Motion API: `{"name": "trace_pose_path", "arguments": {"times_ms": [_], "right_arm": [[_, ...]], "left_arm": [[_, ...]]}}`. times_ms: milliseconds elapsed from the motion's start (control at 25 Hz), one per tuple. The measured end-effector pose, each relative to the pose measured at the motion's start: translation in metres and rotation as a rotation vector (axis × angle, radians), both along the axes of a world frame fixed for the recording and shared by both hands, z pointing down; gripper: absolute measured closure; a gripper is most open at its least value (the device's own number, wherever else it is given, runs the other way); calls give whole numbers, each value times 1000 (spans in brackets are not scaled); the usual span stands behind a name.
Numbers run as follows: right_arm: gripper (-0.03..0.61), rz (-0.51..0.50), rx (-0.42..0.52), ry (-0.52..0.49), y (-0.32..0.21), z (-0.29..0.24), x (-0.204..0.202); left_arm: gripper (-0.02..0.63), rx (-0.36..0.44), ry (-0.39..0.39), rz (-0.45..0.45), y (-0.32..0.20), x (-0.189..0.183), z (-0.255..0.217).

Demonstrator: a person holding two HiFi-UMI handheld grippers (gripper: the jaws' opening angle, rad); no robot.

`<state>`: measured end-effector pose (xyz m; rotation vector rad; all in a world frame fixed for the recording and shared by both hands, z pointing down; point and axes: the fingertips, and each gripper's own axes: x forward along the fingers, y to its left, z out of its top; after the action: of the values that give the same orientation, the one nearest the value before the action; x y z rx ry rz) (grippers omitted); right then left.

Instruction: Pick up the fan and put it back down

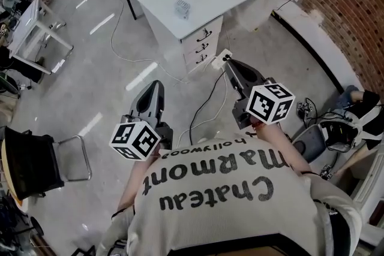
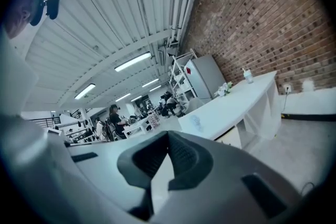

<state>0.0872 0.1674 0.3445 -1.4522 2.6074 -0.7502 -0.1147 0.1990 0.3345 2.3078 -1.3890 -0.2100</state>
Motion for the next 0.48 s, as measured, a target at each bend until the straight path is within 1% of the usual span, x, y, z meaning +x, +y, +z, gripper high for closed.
{"name": "trace_pose_path", "arguments": {"times_ms": [240,480], "right_arm": [[575,-11,-121,29,-9,38,-15],[575,-28,-163,29,-28,53,-26]], "left_arm": [[612,-101,0,-13,-7,-8,37],[612,-110,16,-26,-23,-15,49]]}}
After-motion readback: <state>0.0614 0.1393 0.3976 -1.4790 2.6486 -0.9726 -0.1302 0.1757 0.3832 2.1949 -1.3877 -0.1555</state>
